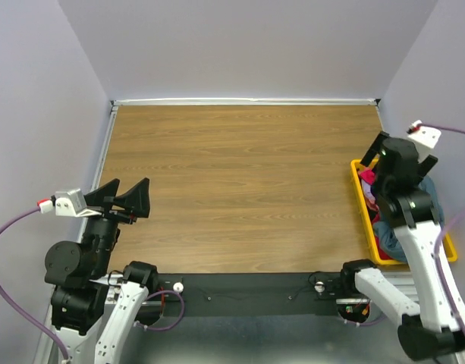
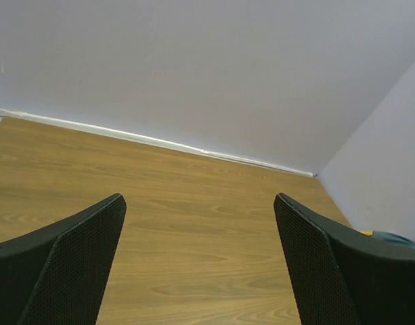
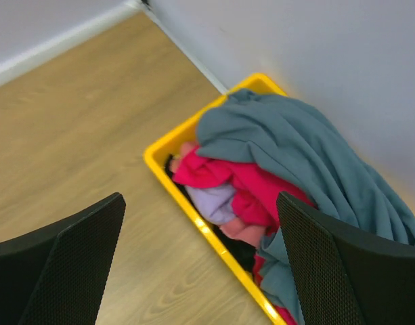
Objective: Fold and stack the t-shirts
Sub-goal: Grab the tshirt from the pile
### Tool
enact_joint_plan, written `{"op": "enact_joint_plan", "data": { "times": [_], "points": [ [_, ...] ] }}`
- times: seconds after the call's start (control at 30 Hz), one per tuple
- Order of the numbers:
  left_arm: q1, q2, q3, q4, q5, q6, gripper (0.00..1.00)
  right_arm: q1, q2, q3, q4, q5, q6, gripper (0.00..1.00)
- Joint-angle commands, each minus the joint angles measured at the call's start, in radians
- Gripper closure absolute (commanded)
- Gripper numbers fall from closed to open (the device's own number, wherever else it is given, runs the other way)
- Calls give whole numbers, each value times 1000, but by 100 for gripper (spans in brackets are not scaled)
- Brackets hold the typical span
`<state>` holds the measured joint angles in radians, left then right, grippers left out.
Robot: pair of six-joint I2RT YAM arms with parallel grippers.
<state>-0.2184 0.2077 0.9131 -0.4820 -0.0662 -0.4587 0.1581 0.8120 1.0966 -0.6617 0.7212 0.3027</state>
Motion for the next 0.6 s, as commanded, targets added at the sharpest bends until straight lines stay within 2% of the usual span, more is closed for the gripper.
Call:
{"op": "enact_joint_plan", "data": {
  "times": [0.0, 0.03, 0.2, 0.27, 0.4, 0.57],
  "points": [
    [-6, 7, 17, -76, 60, -40, 1, -8, 156, 28, -44, 198, 61, 0],
    [-6, 7, 17, -82, 112, -44, 2, -49, 227, 32, -44, 170, 71, 0],
    [-7, 7, 33, -98, 175, -37, 2, -251, 409, 77, -41, 35, 92, 0],
    [-7, 7, 38, -98, 203, -31, 2, -345, 484, 103, -35, -64, 76, 0],
    [-16, 2, 26, -95, 227, -21, 2, -452, 590, 181, -33, -178, 84, 0],
    [-41, 24, 23, -107, 227, -18, 2, -525, 687, 236, -29, -235, 105, 0]
  ]
}}
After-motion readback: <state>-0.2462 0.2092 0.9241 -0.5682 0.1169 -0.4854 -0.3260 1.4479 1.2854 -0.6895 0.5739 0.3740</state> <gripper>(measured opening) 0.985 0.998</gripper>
